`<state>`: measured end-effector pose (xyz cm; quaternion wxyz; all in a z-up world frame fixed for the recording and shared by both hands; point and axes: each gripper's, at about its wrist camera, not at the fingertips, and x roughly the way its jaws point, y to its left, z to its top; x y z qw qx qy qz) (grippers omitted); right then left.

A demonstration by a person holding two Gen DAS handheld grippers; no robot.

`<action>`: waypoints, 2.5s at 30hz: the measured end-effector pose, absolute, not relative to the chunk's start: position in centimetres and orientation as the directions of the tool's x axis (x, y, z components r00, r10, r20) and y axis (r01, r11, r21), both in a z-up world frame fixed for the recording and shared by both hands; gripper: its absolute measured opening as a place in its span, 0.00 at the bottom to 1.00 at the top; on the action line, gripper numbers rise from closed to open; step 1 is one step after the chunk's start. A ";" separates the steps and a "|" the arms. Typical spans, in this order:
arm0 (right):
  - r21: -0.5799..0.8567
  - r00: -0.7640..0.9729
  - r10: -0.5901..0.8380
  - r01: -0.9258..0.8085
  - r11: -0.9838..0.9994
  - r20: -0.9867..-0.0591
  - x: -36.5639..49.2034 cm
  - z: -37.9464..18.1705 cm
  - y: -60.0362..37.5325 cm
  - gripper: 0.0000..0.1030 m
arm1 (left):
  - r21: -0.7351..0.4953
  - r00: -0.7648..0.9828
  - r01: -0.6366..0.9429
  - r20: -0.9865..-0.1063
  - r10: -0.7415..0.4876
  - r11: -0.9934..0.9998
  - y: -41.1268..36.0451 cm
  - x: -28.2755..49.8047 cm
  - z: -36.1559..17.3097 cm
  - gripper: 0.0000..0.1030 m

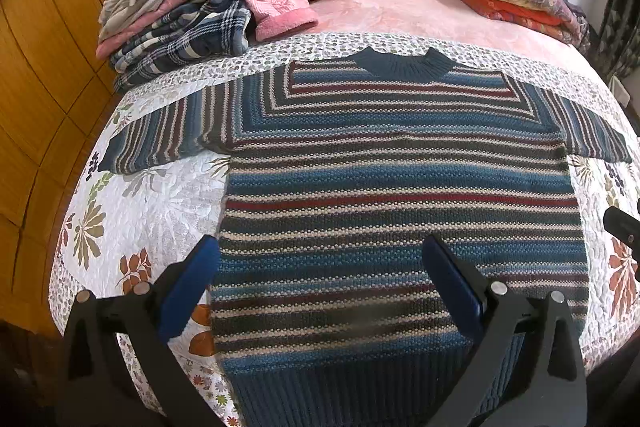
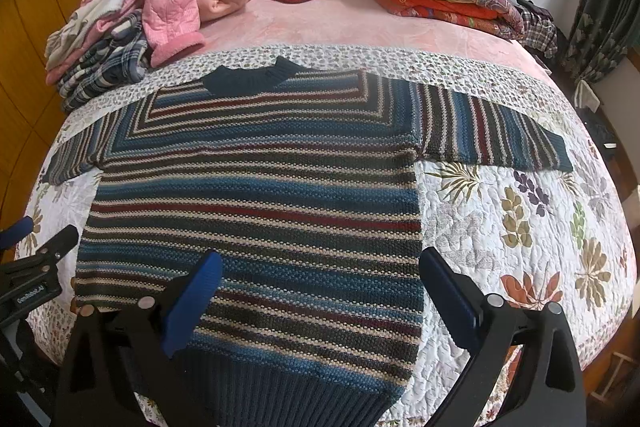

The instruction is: Fold small clothes

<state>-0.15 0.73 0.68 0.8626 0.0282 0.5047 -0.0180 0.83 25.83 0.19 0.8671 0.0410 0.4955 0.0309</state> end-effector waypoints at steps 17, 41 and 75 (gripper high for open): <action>0.032 0.492 0.000 0.058 0.998 -0.870 -0.2 0.8 0.7 0.96 | 0.107 0.510 -0.020 -0.854 0.102 0.994 26.1 0.8 0.3 0.97; 0.037 0.495 -0.006 0.077 0.996 -0.869 1.1 0.8 -1.0 0.96 | 0.085 0.511 -0.005 -0.856 0.075 0.996 25.7 1.4 -0.3 0.97; 0.262 0.280 0.095 0.652 0.711 -0.955 14.3 -14.4 -44.5 0.86 | 0.069 0.517 0.057 -0.856 0.029 0.996 5.7 18.9 -4.9 0.97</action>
